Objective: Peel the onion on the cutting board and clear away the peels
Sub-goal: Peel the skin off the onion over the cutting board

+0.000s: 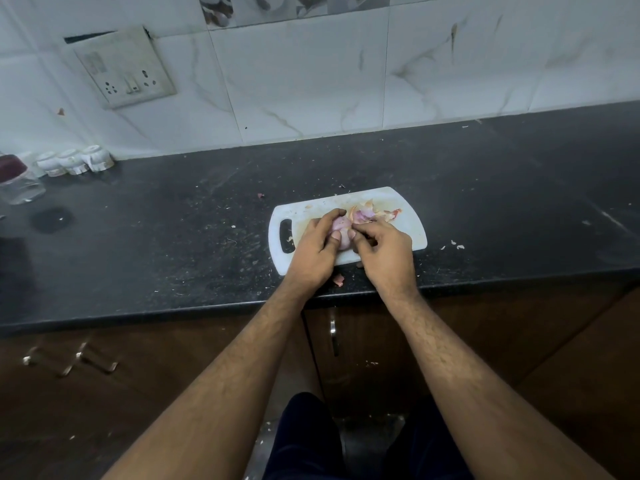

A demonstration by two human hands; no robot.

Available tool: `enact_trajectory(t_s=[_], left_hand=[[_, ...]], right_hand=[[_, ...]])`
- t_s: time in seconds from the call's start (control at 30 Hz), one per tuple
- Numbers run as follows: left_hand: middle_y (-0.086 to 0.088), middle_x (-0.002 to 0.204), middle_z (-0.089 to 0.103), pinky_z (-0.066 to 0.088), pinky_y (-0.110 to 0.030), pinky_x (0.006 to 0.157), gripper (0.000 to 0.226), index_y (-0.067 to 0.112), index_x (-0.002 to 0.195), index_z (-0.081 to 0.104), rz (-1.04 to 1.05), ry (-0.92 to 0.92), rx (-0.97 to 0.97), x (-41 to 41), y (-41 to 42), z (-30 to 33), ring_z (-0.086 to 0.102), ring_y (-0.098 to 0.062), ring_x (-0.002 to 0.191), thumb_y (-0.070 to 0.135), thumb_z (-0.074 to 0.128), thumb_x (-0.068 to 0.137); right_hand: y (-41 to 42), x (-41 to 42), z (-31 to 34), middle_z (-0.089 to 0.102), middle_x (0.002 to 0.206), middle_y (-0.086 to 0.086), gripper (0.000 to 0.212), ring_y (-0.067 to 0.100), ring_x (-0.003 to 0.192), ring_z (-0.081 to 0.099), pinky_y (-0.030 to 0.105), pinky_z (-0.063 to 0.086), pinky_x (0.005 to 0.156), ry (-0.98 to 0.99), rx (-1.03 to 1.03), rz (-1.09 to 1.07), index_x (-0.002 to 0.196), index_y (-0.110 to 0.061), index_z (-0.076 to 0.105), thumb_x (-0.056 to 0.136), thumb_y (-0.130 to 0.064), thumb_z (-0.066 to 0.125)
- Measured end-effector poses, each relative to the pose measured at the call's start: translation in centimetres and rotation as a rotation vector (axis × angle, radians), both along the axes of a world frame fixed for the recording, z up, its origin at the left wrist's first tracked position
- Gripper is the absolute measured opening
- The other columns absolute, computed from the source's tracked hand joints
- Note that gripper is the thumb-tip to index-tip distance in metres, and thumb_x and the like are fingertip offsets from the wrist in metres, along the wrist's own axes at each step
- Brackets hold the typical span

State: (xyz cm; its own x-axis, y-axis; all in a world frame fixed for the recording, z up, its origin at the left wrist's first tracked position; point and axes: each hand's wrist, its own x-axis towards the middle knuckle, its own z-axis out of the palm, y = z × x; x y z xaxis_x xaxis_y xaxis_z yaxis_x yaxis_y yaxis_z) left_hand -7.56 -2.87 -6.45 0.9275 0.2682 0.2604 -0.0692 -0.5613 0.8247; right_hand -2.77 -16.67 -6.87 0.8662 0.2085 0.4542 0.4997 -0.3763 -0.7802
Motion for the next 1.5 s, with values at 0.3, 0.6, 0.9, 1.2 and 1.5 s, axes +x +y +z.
enact_trajectory(t_s=[0.3, 0.6, 0.9, 1.2, 1.5], left_hand=[[-0.006, 0.143, 0.054, 0.040, -0.035, 0.113, 0.043, 0.012, 0.150, 0.044, 0.027, -0.054, 0.111, -0.3, 0.2, -0.3, 0.050, -0.019, 0.131, 0.025, 0.045, 0.109], [-0.003, 0.132, 0.060, 0.038, -0.007, 0.094, 0.037, 0.008, 0.141, 0.049, 0.020, -0.099, 0.119, -0.2, 0.4, -0.4, 0.056, -0.013, 0.120, 0.022, 0.053, 0.107], [-0.005, 0.127, 0.055, 0.038, -0.003, 0.089, 0.030, 0.009, 0.132, 0.049, 0.024, -0.108, 0.120, -0.4, 0.3, -0.4, 0.056, -0.014, 0.114, 0.018, 0.058, 0.104], [-0.006, 0.122, 0.052, 0.051, -0.012, 0.078, 0.028, 0.007, 0.128, 0.047, 0.040, -0.112, 0.080, -0.9, -0.2, -0.2, 0.058, -0.012, 0.107, 0.015, 0.057, 0.104], [0.006, 0.125, 0.057, 0.055, -0.054, 0.101, 0.028, 0.025, 0.130, 0.045, 0.135, -0.097, -0.169, -0.7, 0.4, -0.2, 0.060, -0.017, 0.119, 0.016, 0.054, 0.104]], right_hand=[[0.1, -0.9, 0.4, 0.076, 0.093, -0.004, 0.019, 0.010, 0.082, 0.070, 0.036, 0.060, 0.079, 0.033, -0.013, 0.049, 0.109, -0.018, 0.079, 0.095, -0.027, 0.070], [0.1, -0.8, 0.4, 0.076, 0.079, -0.011, 0.026, 0.004, 0.069, 0.070, 0.035, 0.062, 0.069, 0.143, 0.016, 0.024, 0.105, -0.022, 0.080, 0.091, -0.042, 0.072], [0.8, -0.7, 0.4, 0.074, 0.076, -0.010, 0.018, 0.009, 0.071, 0.070, 0.038, 0.061, 0.069, 0.184, -0.038, -0.091, 0.095, -0.023, 0.077, 0.089, -0.039, 0.072], [1.1, -0.1, 0.8, 0.072, 0.073, -0.006, 0.012, 0.014, 0.072, 0.068, 0.032, 0.057, 0.068, 0.274, -0.113, -0.140, 0.083, -0.022, 0.073, 0.085, -0.033, 0.069], [1.0, -0.2, 0.5, 0.068, 0.076, -0.010, 0.003, 0.007, 0.070, 0.063, 0.024, 0.049, 0.059, 0.238, -0.110, -0.130, 0.087, -0.019, 0.070, 0.085, -0.022, 0.070]])
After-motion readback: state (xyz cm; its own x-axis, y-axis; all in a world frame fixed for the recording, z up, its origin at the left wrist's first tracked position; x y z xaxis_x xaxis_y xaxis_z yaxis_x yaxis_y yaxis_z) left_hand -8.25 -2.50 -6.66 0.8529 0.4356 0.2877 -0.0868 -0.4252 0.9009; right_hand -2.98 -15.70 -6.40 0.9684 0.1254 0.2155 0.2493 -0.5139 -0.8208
